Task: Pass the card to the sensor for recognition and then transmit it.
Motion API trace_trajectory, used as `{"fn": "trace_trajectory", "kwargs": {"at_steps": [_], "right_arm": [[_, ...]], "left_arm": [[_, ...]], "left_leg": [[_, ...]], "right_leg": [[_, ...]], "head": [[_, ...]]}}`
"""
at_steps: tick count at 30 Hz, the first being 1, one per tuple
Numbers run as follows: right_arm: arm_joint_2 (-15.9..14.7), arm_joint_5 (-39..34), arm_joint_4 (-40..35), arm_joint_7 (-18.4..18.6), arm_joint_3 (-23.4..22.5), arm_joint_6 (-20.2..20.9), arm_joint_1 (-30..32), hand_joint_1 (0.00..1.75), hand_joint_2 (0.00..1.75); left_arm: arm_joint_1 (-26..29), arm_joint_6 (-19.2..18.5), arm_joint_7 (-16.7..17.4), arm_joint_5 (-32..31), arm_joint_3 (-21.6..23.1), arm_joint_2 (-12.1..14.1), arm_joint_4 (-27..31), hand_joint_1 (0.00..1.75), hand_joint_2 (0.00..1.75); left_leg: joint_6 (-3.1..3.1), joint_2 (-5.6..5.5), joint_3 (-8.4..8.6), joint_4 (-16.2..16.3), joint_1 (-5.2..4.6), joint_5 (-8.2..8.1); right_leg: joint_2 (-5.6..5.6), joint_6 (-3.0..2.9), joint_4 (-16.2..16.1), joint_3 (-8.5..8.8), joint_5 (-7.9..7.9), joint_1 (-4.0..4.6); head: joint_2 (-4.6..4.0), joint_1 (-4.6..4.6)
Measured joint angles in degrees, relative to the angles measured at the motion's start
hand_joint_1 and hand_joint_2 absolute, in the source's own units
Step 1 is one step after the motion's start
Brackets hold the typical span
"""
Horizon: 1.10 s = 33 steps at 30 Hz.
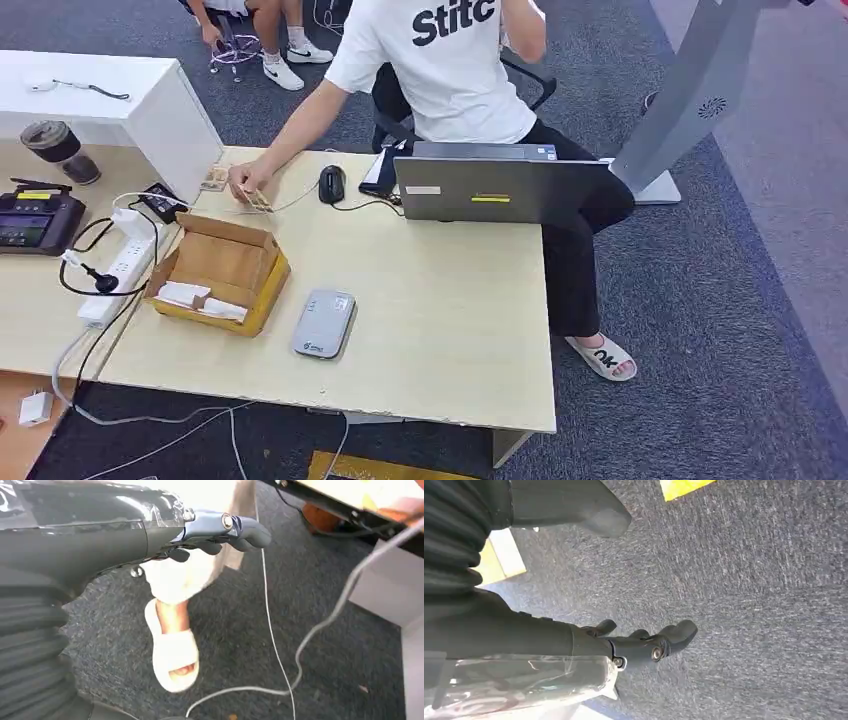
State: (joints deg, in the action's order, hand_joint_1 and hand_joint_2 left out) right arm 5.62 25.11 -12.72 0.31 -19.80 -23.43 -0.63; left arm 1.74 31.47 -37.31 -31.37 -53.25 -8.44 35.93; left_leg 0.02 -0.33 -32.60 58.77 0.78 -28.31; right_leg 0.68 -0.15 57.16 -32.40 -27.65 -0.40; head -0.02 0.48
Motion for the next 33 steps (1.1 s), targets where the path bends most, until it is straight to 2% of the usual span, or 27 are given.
{"fn": "trace_trajectory", "kwargs": {"at_steps": [10,17,21,33], "right_arm": [[0.24,1.95,0.0,-0.52,-1.53,0.66,0.02,0.0,1.75],[0.39,3.0,0.0,0.0,-2.62,0.66,0.03,0.0,1.75],[0.57,3.15,0.0,0.02,-3.15,0.72,0.03,0.0,1.75],[0.57,7.3,0.0,0.9,-4.43,0.83,0.03,0.0,1.75]], "left_arm": [[-1.37,1.31,-2.32,-2.75,-8.33,-1.25,0.42,0.0,1.75],[-2.02,0.9,-2.71,-2.01,-14.09,-2.07,4.7,0.0,1.75],[-2.05,0.57,-2.8,-1.33,-15.52,-2.6,6.93,0.0,1.75],[-1.17,-0.57,-2.86,2.47,-17.11,-4.74,20.99,0.0,1.75]], "left_leg": [[0.0,0.0,0.0,0.0,0.0,0.0],[0.0,0.0,0.01,0.0,0.0,0.0],[0.0,0.0,0.0,0.0,0.0,0.0],[0.0,0.0,-0.01,0.0,0.01,0.0]], "right_leg": [[0.0,0.0,0.0,0.0,0.0,0.0],[0.0,0.0,0.0,0.0,0.0,0.0],[0.0,0.0,0.0,0.0,0.0,0.0],[-0.01,0.0,0.0,0.01,0.0,0.01]], "head": [[0.0,-0.02],[0.0,0.0],[0.0,-0.02],[0.0,0.0]]}}
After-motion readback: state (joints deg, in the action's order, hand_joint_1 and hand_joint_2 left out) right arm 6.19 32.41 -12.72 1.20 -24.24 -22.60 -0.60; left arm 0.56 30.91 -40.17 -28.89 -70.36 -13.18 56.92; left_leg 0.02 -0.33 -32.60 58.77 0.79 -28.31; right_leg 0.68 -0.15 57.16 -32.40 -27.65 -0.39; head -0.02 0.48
